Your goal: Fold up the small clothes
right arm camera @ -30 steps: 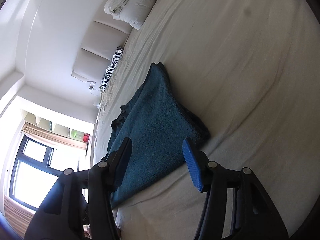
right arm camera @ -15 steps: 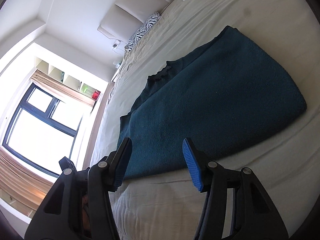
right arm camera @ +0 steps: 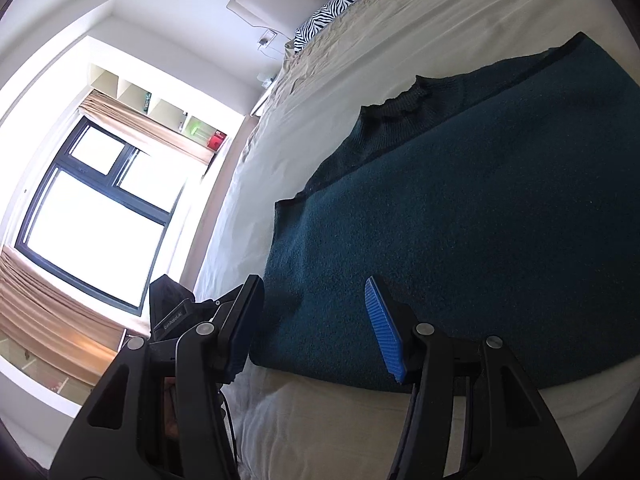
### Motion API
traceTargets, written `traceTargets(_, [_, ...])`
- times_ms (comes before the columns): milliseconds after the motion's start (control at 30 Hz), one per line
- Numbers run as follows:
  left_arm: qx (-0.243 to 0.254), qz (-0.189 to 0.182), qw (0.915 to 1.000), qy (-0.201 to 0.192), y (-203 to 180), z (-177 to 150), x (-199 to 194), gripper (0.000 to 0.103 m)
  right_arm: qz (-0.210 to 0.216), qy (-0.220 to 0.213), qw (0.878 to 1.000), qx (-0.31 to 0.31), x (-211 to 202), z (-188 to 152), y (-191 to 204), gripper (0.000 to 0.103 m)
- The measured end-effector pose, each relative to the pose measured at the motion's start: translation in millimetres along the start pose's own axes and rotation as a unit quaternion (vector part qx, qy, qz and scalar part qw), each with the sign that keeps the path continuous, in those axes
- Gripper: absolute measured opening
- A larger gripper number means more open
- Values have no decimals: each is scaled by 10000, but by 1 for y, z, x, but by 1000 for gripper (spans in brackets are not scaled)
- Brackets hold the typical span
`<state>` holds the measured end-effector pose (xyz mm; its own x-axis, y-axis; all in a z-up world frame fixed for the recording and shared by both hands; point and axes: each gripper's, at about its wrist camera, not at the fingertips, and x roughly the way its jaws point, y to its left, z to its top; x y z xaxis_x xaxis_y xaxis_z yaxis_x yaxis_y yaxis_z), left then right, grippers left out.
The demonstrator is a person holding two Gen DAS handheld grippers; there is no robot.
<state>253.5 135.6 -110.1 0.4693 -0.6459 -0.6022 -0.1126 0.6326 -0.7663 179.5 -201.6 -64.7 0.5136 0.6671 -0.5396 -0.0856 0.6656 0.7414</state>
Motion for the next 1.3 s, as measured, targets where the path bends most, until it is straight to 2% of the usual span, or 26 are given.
traceTargets(367, [-327, -508, 9973, 422, 7, 16, 18, 74, 265, 441, 9984, 248, 63, 26, 5, 52])
traceTargets(533, [-322, -522, 9967, 531, 10, 15, 20, 58, 295, 594, 9970, 395, 88, 30, 1, 52])
traceTargets(633, [-373, -650, 9952, 632, 12, 12, 23, 42, 218, 719, 9965, 375, 101, 31, -1, 52])
traceTargets(700, [-419, -610, 9953, 625, 16, 10, 23, 21, 158, 816, 9959, 366, 108, 31, -3, 52])
traceTargets(833, [-526, -655, 9952, 503, 22, 7, 18, 20, 155, 898, 9947, 474, 120, 31, -15, 51])
traceTargets(1300, [-251, -612, 9974, 268, -12, 9, 7, 18, 429, 757, 9948, 539, 127, 29, -27, 50])
